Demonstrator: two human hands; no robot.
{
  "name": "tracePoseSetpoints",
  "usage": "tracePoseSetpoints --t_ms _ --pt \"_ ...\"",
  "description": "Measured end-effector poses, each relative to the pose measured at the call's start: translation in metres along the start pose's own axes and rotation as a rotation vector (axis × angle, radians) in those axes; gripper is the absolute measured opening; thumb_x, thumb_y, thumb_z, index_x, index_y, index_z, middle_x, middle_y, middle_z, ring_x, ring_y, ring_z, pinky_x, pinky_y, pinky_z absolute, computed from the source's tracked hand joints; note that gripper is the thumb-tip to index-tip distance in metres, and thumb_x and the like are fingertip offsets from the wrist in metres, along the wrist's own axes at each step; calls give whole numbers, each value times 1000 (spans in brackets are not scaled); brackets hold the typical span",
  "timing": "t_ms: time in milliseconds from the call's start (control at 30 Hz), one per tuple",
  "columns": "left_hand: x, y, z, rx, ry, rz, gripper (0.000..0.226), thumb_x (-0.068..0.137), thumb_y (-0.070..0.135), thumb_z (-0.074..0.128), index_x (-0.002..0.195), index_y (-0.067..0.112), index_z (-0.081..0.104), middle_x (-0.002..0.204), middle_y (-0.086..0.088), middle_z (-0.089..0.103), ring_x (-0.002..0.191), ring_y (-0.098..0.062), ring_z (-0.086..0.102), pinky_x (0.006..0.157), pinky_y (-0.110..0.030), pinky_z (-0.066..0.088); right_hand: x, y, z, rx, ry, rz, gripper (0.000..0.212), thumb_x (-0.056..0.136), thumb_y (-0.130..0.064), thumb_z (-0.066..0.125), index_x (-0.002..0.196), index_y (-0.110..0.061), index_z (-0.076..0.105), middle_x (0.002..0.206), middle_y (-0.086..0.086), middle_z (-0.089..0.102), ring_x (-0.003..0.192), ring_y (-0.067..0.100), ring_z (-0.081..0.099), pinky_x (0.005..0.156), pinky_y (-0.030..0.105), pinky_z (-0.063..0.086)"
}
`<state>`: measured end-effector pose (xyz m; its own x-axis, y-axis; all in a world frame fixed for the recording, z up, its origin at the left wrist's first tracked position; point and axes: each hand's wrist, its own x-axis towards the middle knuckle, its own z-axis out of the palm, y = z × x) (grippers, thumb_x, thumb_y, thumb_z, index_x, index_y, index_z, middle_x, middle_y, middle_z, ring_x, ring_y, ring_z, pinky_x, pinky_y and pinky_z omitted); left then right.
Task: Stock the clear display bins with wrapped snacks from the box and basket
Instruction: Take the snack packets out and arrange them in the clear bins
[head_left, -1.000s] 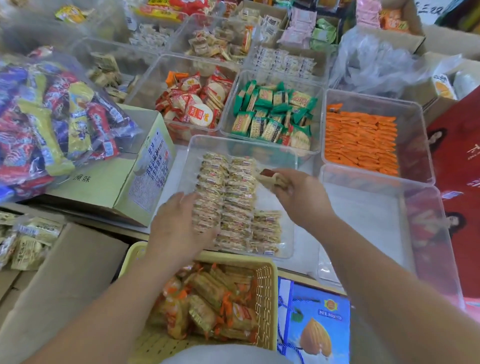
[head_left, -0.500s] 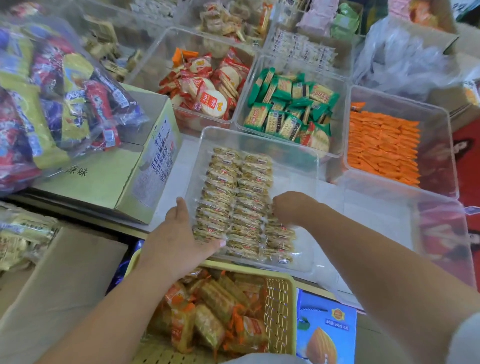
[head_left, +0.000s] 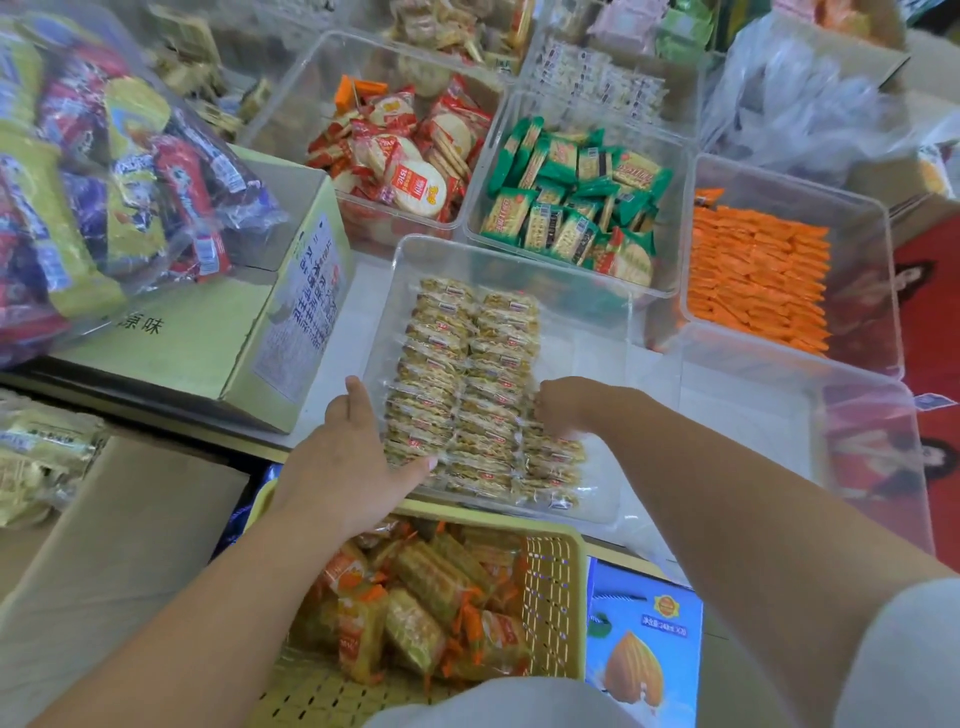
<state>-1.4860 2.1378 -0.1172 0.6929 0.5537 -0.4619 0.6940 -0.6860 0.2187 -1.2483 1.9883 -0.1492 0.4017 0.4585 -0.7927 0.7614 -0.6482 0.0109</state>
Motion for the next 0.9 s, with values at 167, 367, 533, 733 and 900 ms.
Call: tracePoseSetpoints --t_ms 167,367,533,733,900 --pt "-5 2 -9 -45 -31 -2 122 87 81 50 163 11 -14 173 -11 8 150 -34 35 111 -45 42 -53 -3 11 166 206 -30 33 102 -23 46 126 -4 58 121 12 63 108 31 62 85 37 50" --pt "-68 -7 -22 -43 148 127 89 93 69 55 162 19 28 170 -11 21 152 -36 29 118 -49 32 -128 -42 36 311 458 -124 45 98 -40 56 139 -21 56 140 6 57 126 28 54 101 42 49" --pt "-157 -65 -8 -180 443 120 68 85 62 57 133 15 69 146 -12 57 131 -37 54 107 -51 43 -162 -129 45 376 638 -361 46 98 -47 55 138 -25 57 140 0 57 129 23 50 94 33 45" --pt "-231 -179 1 -207 687 -73 57 81 55 56 110 9 75 127 -15 67 114 -30 58 100 -40 41 -186 -252 66 399 645 -743 39 95 -43 60 129 -23 65 134 -3 59 127 18 49 109 34 39" --pt "-260 -278 -2 -151 588 -294 71 80 61 47 113 4 75 126 -22 67 113 -46 64 98 -58 50 -193 -349 68 352 706 -879 37 92 -43 63 120 -21 70 130 3 62 122 23 48 106 30 33"
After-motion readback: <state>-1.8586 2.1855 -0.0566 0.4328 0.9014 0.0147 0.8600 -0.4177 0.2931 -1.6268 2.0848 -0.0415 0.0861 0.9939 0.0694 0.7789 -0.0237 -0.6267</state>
